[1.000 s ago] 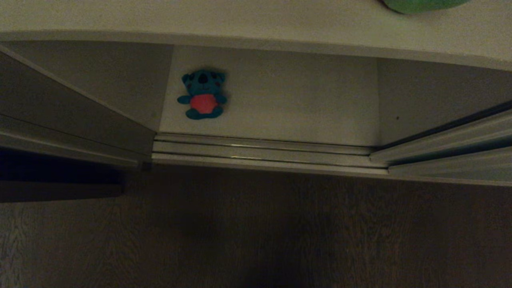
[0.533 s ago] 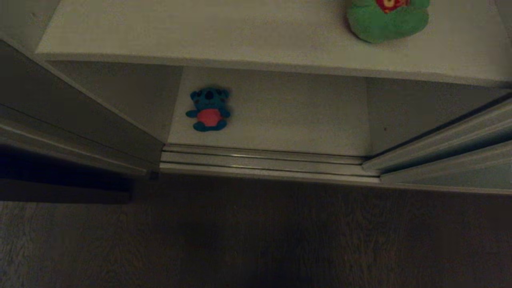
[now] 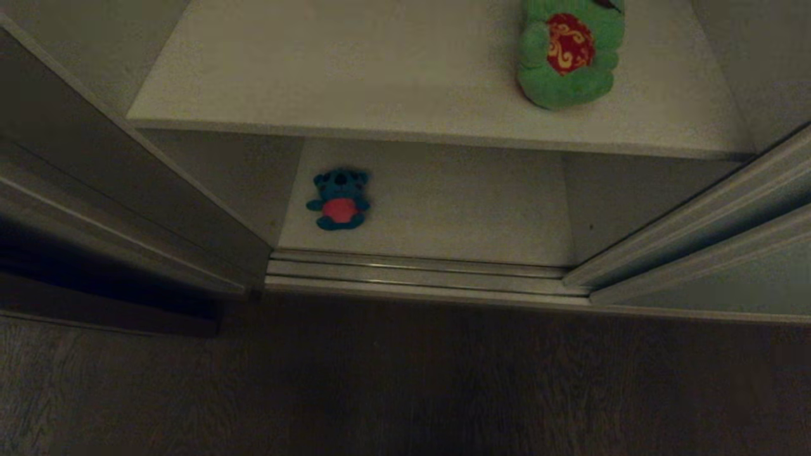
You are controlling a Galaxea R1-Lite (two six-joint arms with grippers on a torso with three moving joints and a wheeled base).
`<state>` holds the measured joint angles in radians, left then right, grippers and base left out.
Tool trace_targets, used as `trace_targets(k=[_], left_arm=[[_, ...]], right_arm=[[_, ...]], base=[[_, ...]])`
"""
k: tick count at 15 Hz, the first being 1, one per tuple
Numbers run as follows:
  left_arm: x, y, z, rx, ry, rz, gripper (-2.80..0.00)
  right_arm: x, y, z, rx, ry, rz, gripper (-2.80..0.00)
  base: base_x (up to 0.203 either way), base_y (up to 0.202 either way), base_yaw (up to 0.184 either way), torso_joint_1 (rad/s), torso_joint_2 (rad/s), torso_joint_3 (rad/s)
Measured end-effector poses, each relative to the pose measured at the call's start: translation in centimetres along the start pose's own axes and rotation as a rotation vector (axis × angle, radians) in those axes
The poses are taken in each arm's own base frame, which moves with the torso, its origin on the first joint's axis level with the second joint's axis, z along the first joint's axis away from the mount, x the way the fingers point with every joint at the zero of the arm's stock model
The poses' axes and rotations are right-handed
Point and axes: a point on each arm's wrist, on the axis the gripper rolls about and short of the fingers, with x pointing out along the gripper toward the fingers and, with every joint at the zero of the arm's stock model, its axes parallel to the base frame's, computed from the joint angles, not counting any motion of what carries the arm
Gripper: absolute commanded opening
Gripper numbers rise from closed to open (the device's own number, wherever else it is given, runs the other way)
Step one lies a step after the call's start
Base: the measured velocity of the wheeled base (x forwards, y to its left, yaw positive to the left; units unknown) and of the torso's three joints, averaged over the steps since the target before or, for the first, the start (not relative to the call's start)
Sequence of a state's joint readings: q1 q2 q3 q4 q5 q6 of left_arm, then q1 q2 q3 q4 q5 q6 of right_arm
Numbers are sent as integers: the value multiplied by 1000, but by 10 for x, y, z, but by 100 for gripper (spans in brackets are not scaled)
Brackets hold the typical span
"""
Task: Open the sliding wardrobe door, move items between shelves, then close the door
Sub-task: Place the green doll on the lower shelf
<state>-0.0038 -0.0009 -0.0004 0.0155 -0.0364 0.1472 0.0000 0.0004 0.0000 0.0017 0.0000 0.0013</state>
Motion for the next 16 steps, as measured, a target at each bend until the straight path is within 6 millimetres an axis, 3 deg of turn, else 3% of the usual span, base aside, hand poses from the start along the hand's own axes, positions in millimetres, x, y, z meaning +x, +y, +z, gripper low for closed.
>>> trace_targets(k=[16], left_arm=[[0, 0, 0, 1, 3, 1, -280]], right_arm=[[0, 0, 0, 0, -1, 0, -280]], base=[[0, 0, 0, 1, 2, 203]])
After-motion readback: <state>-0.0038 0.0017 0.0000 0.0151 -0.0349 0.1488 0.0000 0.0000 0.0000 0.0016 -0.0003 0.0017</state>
